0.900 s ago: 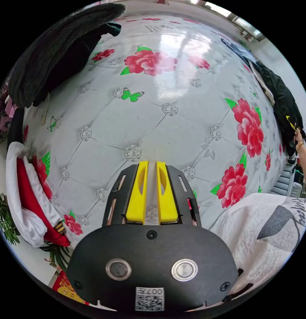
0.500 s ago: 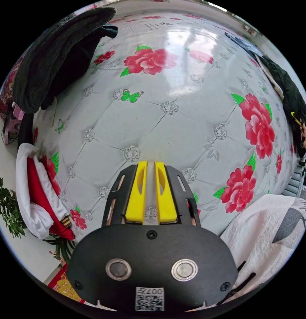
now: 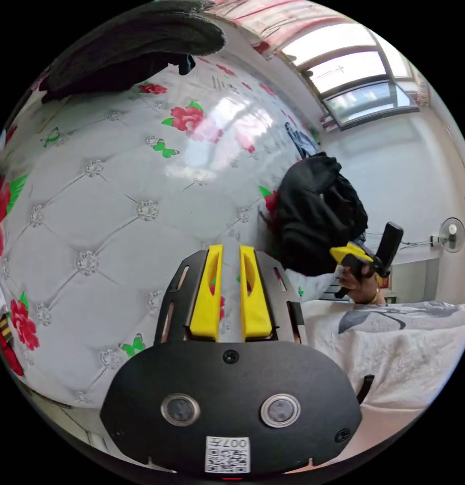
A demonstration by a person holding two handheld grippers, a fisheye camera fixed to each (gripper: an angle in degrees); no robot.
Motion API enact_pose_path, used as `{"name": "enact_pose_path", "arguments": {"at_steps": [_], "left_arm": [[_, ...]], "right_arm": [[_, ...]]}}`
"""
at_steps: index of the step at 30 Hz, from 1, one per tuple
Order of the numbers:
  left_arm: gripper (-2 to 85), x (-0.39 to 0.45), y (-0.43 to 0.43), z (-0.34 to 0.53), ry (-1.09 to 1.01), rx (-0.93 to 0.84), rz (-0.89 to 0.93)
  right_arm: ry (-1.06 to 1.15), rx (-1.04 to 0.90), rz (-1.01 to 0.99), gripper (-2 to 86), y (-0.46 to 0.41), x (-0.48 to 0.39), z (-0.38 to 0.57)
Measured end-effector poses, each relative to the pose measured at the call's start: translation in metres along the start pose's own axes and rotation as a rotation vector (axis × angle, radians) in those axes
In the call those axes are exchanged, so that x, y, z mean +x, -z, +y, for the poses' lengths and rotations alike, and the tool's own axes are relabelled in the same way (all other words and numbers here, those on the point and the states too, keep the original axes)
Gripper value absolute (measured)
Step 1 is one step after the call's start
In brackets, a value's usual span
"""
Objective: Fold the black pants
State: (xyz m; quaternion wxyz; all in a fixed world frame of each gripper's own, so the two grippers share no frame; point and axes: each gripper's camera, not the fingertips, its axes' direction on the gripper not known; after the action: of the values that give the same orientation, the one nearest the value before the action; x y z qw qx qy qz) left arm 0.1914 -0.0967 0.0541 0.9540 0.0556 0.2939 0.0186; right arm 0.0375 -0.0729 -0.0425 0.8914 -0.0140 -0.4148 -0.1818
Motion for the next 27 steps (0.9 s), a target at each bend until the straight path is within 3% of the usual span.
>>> {"name": "enact_pose_path", "arguments": {"at_steps": [2,4,6,10,14,19,22,27], "left_arm": [[3.2,-0.012,0.023,0.019,0.037,0.02,-0.054],[1.9,-0.035,0.057,0.047,0.108,0.054,-0.236],[3.3,-0.053,0.081,0.063,0.157,0.055,-0.278],[4.6,-0.059,0.134,0.104,0.234,0.158,-0.357],[4.7,-0.017,0.156,0.128,0.15,0.208,-0.408],[8.7,0.065,0.077,0.134,-0.073,0.02,-0.436],[10.9,0.084,0.013,0.13,-0.049,-0.047,-0.553],[8.2,0.083,-0.026,0.093,-0.01,-0.098,-0.753]], "right_arm": [[0.103,-0.13,-0.199,5.1,-0.058,-0.037,-0.019],[0.217,-0.208,-0.184,5.8,-0.073,-0.058,-0.025],[0.257,-0.215,-0.116,6.3,-0.069,-0.062,-0.026],[0.059,-0.117,0.02,7.5,-0.032,-0.015,-0.013],[-0.244,0.041,0.222,8.4,0.04,0.063,0.033],[-0.499,0.175,0.45,9.4,0.134,0.147,0.072],[-0.598,0.226,0.522,9.8,0.176,0.195,0.078],[-0.715,0.285,0.543,10.1,0.212,0.271,0.079]]}}
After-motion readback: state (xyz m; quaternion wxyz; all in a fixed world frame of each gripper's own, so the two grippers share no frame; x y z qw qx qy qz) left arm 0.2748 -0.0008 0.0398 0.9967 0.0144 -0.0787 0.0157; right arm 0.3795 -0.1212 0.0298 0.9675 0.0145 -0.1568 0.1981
